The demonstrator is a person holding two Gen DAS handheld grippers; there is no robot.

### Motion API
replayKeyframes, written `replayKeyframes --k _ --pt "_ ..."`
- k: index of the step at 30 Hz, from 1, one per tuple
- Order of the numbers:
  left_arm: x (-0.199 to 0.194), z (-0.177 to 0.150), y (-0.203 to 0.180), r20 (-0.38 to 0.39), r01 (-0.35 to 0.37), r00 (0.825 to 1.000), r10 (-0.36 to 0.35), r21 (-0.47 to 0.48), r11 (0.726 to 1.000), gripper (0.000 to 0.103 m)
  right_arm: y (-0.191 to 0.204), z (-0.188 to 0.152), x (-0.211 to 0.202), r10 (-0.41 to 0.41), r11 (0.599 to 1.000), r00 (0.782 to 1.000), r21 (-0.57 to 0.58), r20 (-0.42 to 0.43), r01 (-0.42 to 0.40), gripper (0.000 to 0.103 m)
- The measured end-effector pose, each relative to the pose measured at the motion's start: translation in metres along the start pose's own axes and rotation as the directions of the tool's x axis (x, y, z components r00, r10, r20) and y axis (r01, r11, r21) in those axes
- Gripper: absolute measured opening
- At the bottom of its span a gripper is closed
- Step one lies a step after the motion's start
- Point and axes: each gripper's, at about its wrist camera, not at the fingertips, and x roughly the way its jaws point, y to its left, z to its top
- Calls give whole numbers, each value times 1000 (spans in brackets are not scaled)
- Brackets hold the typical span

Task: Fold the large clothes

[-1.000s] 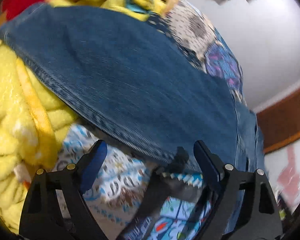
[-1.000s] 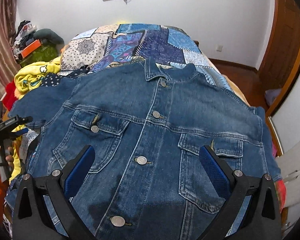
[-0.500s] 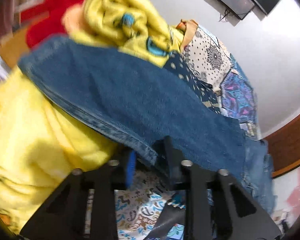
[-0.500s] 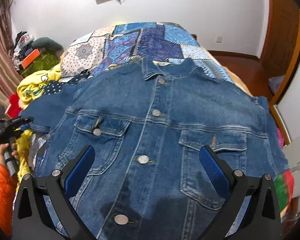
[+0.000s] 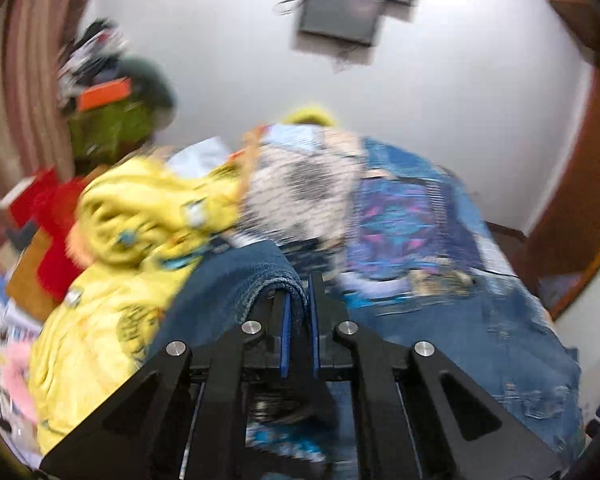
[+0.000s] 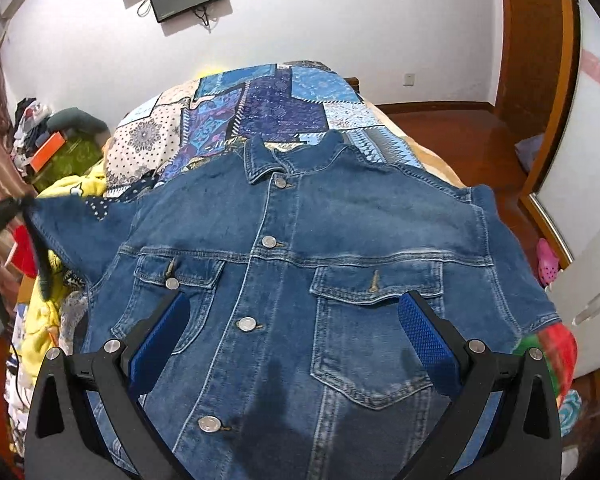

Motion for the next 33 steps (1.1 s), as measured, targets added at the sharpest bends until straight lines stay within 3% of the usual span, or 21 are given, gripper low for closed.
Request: replayKeyframes --k 4,7,10,13,16,21,24,25,28,29,33 --pt "-1 -4 -76 -15 91 996 -90 129 987 7 -11 0 -7 -5 1000 1000 5 16 5 103" --pt "5 -28 -135 -81 189 981 -175 230 955 6 -21 -1 -11 -6 1000 1000 7 14 6 103" --pt "12 -58 -180 -150 238 968 -199 320 917 6 -33 -4 -16 1 1000 1000 19 12 -1 103" --pt "28 -100 -221 -284 326 931 -228 369 871 6 -42 -6 -20 19 999 1000 38 9 -19 103" --pt "43 -136 -242 -369 338 910 -188 399 852 6 -50 -8 -25 44 997 999 55 6 -45 103" --pt "64 -168 -245 -484 380 856 -180 353 855 6 -57 -11 -31 43 998 999 54 16 -44 103" --pt "69 -171 -229 -547 412 809 -217 263 872 6 -59 -13 -34 40 998 999 43 18 -40 103" --pt "68 -169 -223 -559 421 794 -238 224 879 11 -59 -13 -34 38 998 999 41 18 -38 103" --pt "60 -163 -206 -558 413 789 -259 169 895 32 -58 -14 -32 33 999 999 36 12 -34 103" --pt "55 -157 -198 -544 409 795 -268 154 899 41 -57 -14 -32 34 999 999 36 13 -34 103" --pt "31 -134 -174 -467 389 832 -300 106 915 61 -56 -15 -31 41 998 999 40 10 -41 103"
